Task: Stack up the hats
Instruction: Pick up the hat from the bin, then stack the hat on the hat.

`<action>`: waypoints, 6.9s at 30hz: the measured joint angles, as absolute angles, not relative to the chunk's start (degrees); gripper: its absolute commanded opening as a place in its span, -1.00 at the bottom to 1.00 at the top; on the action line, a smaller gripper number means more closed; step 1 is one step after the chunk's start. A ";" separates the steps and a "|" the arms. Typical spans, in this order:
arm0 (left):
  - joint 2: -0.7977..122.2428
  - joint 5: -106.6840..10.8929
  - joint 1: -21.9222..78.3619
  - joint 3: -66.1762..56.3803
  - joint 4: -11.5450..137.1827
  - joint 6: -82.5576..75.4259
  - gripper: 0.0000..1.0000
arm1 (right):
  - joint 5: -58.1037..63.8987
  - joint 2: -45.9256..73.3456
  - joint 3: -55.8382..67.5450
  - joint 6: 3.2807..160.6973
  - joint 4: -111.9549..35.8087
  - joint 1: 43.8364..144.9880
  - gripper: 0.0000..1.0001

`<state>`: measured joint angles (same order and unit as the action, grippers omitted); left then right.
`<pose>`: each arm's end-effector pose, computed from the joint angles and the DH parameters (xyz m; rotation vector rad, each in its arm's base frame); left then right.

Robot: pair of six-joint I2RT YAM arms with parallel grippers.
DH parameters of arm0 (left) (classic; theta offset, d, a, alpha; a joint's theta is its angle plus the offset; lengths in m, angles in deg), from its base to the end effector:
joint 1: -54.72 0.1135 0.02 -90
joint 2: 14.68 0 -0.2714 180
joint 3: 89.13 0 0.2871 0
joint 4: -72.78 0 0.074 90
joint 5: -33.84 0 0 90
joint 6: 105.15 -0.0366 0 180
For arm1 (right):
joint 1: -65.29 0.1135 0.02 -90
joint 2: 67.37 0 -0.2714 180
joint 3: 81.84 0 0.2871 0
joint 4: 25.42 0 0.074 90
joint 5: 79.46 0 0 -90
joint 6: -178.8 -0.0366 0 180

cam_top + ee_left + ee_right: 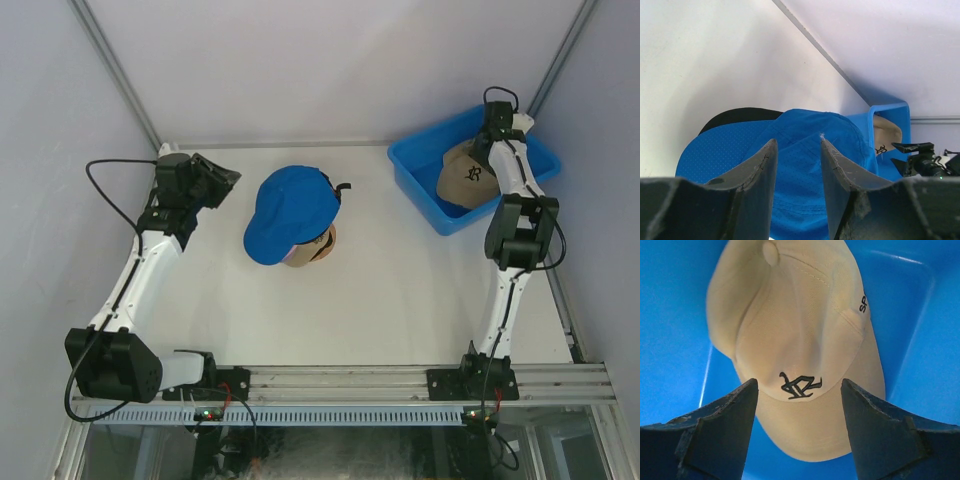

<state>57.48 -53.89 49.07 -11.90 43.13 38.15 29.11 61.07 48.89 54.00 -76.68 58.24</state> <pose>0.3217 -0.0333 0.3512 -0.8116 1.9031 -0.6894 0.5414 -0.0787 0.2556 0.9815 2.1612 -0.1634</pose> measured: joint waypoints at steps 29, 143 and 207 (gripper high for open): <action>56.89 -53.02 48.94 -11.90 43.57 36.71 -0.12 | 22.59 66.93 48.83 51.53 -71.63 55.90 -1.00; 37.74 -23.29 38.43 -22.06 66.56 36.25 -1.00 | 1.37 3.15 14.03 45.60 -61.27 88.86 0.40; 39.14 -5.63 48.48 -28.80 82.80 55.40 -0.10 | 26.46 24.11 58.68 90.37 -92.35 113.32 -1.00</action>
